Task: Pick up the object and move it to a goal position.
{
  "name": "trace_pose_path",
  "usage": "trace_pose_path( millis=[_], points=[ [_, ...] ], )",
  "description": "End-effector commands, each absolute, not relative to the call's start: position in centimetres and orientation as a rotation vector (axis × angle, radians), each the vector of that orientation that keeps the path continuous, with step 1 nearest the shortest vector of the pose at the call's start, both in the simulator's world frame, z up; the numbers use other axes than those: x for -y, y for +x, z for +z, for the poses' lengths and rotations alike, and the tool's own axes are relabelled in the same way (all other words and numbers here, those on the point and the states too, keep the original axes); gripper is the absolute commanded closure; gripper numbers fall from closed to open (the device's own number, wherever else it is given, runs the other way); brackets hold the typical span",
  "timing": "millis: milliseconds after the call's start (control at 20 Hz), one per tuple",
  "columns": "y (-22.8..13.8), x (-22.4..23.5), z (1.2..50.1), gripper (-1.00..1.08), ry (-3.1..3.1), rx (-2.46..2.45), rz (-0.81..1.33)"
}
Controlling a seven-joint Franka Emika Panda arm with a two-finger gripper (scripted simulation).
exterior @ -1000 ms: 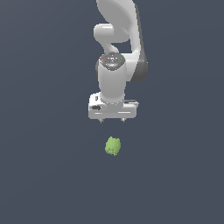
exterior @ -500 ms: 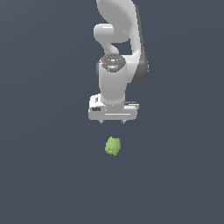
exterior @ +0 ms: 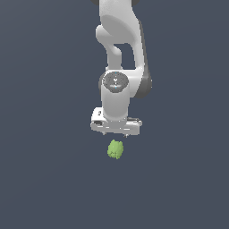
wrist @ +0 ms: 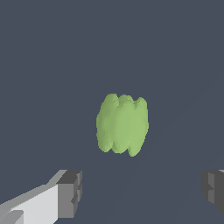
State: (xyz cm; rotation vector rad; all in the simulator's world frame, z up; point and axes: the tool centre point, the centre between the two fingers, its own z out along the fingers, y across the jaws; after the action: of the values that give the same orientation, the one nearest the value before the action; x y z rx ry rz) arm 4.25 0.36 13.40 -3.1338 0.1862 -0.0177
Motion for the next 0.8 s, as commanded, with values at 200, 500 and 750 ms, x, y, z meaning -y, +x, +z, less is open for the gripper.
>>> trace_pose_path(
  millis=[200, 500, 750],
  points=[
    [6.3, -0.5, 10.6, -0.92, -3.121, -0.345, -0.006],
    [7.2, -0.5, 9.3, -0.92, -3.114, -0.417, -0.001],
    [7.2, -0.5, 9.2, -0.92, -3.114, -0.419, 0.001]
  ],
)
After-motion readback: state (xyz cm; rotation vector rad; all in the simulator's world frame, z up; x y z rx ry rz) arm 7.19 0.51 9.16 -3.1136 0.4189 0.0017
